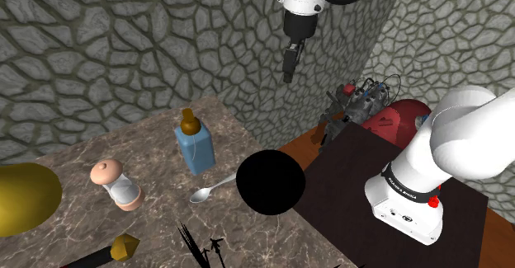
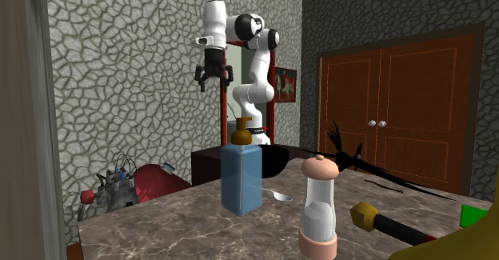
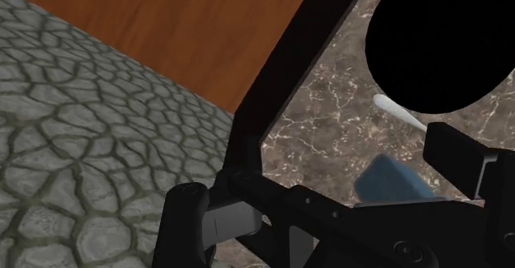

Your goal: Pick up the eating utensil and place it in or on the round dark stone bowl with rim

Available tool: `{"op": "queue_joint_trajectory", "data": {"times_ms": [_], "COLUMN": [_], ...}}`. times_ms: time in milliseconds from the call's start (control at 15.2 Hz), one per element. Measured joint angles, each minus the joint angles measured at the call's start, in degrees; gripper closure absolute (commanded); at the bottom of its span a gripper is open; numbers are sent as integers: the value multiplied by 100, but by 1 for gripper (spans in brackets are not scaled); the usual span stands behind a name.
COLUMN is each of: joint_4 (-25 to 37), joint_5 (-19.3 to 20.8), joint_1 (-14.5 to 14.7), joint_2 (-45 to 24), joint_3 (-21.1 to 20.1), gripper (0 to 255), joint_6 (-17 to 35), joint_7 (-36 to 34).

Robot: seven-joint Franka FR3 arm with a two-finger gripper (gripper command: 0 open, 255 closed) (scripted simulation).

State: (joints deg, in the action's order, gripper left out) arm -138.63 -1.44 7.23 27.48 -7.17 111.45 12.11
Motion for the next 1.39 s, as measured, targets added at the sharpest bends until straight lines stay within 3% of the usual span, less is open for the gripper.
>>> {"op": "queue_joint_trajectory", "data": {"times_ms": [660,1386], "joint_4": [489,1320], "joint_5": [519,1824], "joint_1": [444,1050], "joint_2": [-1825,-3919], "joint_3": [-786,-1324], "gripper": [0,0], "joint_6": [1042,1718], "joint_7": [-75,-543]}}
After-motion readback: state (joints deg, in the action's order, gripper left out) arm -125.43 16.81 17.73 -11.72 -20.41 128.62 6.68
